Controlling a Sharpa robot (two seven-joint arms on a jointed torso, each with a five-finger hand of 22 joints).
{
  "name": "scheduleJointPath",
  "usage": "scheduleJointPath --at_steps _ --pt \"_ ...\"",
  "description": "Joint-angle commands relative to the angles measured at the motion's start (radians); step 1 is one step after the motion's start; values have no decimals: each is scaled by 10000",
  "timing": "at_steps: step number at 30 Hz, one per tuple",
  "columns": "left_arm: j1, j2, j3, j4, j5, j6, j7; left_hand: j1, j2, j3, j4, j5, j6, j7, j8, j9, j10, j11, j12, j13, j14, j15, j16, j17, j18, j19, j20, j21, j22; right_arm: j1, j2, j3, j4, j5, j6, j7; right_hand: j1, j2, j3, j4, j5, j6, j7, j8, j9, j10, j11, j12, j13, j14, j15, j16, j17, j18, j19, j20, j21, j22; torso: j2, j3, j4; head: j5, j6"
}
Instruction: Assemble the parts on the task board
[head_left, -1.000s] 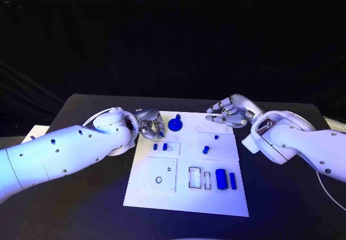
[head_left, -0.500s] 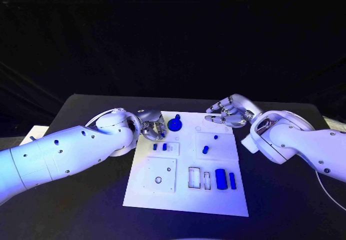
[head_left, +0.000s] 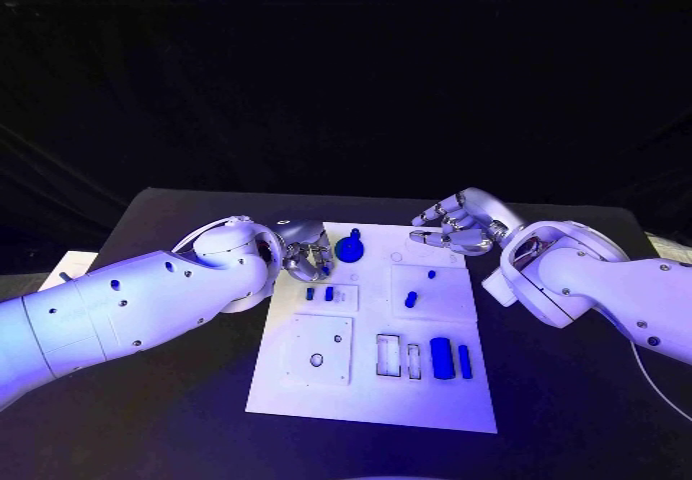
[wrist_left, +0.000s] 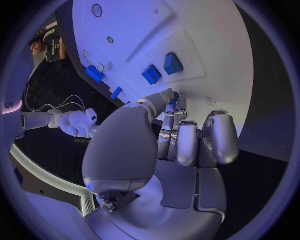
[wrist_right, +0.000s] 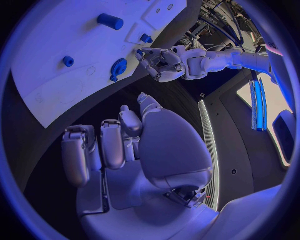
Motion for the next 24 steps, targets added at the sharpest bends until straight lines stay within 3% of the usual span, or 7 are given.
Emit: scheduleJointPath --at_steps 1,11,24 --pt "-14 31 -18 -24 -131 325 -99 -148 -23 -6 73 -50 3 12 -77 -12 46 -7 -60 -10 336 73 -29 -23 -151 166 57 -46 1040 -6 8 1 11 -54 108 64 72 5 -37 -39 37 38 7 -15 16 -90 7 -12 1 487 -13 -32 230 85 144 32 -68 1544 7 -2 3 -2 -5" --pt "-14 59 -29 -87 -126 335 -186 -407 -263 89 136 -50 -1032 279 -235 -401 -511 251 -398 -181 270 272 -103 -255 -102 65 211 -356 906 -6 0 1 15 -54 105 70 62 2 -53 -29 41 40 7 -14 16 -96 9 -34 -14 484 -12 -51 215 91 125 32 -84 1521 -4 2 2 -3 -22" --pt "-14 -21 -31 -99 -107 419 -269 -447 -333 120 131 -52 -1131 312 -200 -491 -639 289 -402 -221 243 300 -138 -351 -74 29 249 -484 846 -6 -10 1 2 -56 111 48 65 2 -55 -30 42 40 7 -14 16 -107 8 -66 -32 478 -12 -75 192 97 106 32 -98 1499 -2 -3 2 -6 -17"
